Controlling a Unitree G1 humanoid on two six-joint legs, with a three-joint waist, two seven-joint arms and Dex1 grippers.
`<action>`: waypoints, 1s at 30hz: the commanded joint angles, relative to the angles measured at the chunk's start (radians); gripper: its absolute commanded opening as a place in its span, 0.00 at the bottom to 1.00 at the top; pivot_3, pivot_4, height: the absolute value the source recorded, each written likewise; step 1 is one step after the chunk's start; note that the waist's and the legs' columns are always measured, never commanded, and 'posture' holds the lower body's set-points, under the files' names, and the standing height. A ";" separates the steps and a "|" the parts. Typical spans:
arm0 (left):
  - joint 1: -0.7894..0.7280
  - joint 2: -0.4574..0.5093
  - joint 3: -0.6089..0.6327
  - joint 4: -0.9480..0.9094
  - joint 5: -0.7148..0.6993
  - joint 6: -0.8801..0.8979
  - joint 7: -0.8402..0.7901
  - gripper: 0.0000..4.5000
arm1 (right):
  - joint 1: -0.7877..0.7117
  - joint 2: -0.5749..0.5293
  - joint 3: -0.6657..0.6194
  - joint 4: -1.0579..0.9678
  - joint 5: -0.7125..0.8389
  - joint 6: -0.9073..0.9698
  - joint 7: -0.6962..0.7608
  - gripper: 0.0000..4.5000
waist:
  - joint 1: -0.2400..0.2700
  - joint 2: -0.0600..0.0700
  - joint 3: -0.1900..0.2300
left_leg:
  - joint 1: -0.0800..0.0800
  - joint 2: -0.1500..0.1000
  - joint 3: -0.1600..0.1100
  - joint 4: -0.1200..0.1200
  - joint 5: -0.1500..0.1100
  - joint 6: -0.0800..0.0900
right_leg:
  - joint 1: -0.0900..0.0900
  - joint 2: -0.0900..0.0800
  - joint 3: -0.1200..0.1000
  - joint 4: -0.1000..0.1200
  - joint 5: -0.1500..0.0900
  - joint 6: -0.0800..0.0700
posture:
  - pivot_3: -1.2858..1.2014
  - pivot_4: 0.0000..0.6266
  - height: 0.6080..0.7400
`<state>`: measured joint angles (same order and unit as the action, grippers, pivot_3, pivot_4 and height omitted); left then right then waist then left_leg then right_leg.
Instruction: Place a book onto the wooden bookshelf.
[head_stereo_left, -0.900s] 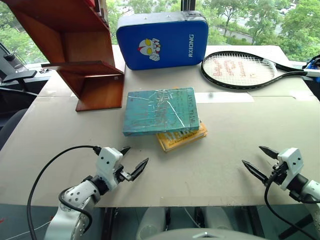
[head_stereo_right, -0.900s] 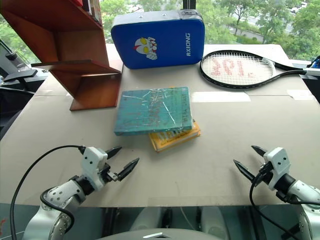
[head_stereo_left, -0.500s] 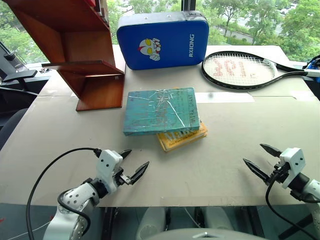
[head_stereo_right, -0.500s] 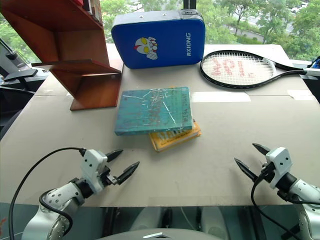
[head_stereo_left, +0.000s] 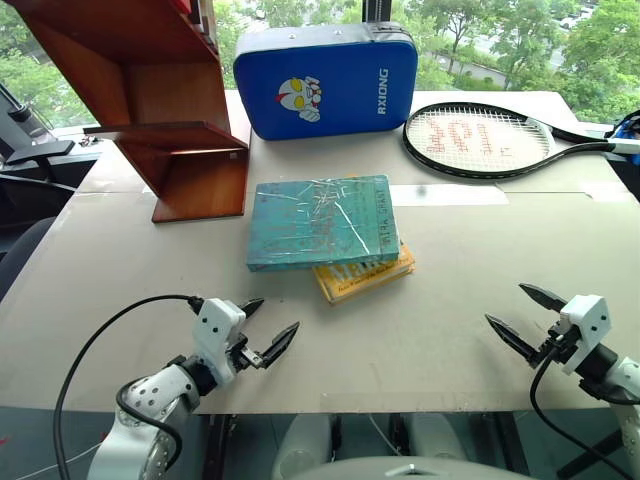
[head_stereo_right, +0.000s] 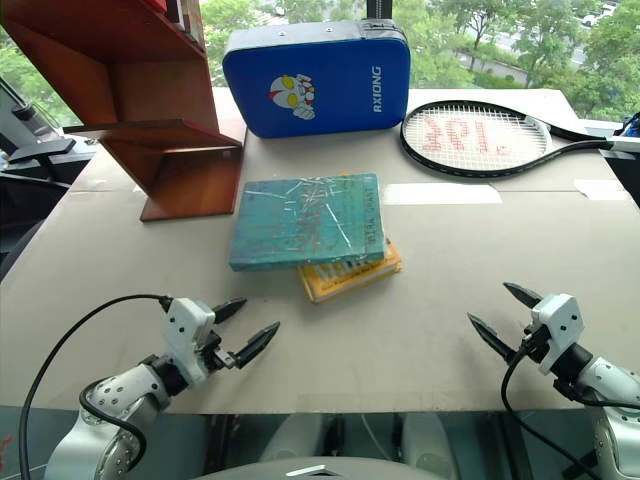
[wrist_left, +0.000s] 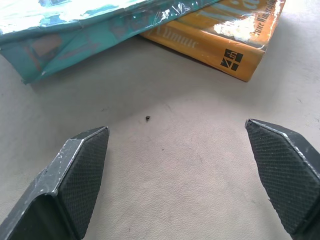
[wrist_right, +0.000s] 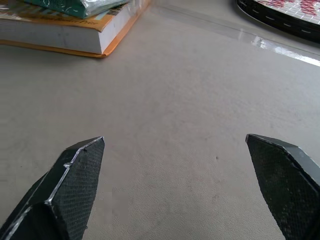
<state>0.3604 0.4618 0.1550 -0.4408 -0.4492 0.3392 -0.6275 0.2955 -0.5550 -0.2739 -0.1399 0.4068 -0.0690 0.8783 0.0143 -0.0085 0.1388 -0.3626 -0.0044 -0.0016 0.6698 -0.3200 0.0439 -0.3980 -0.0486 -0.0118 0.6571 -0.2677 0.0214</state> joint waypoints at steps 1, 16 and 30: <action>-0.023 -0.053 0.070 -0.102 -0.304 0.230 0.112 1.00 | -0.005 -0.044 -0.024 -0.080 0.081 0.013 0.072 1.00 | 0.000 0.000 0.000 | 0.000 0.000 -0.001 0.001 0.000 0.000 | 0.001 0.000 -0.001 0.000 0.000 0.000 | 0.52 0.24 1.00; -0.291 -0.274 0.130 0.111 -1.132 0.443 0.913 1.00 | -0.054 -0.170 -0.097 -0.278 0.252 0.201 0.095 1.00 | 0.009 -0.001 0.001 | 0.001 -0.004 -0.007 0.007 0.001 -0.001 | 0.006 -0.001 -0.005 0.002 0.001 0.001 | 0.52 0.24 1.00; -0.498 -0.435 0.083 0.233 -1.165 0.325 1.077 0.79 | -0.069 -0.113 -0.070 -0.288 0.187 0.177 0.051 1.00 | 0.023 -0.001 0.001 | 0.003 -0.008 -0.009 0.013 0.003 -0.004 | 0.012 -0.001 -0.006 0.002 0.002 0.003 | 0.52 0.24 1.00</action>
<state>-0.1292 0.0320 0.2456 -0.1969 -1.6097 0.6663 0.4457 0.2327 -0.6719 -0.3349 -0.4039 0.5998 0.1302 0.9318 0.0373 -0.0096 0.1402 -0.3601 -0.0123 -0.0108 0.6831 -0.3171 0.0395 -0.3862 -0.0500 -0.0173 0.6590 -0.2658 0.0248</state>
